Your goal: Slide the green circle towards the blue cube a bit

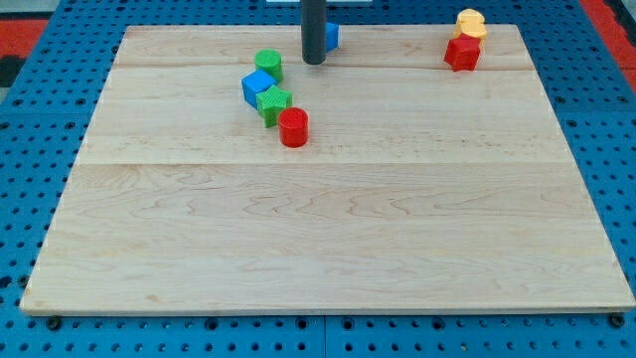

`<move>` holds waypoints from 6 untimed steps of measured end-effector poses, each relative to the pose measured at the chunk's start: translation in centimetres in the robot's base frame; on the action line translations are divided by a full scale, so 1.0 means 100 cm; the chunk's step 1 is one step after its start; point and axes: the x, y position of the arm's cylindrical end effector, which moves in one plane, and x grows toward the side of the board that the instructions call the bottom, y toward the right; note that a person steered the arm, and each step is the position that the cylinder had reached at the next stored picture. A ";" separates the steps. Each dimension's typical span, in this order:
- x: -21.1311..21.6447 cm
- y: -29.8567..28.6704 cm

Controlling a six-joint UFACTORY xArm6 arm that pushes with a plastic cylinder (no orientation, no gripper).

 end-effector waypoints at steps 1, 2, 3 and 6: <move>0.010 -0.001; 0.010 -0.008; 0.010 -0.025; 0.002 -0.048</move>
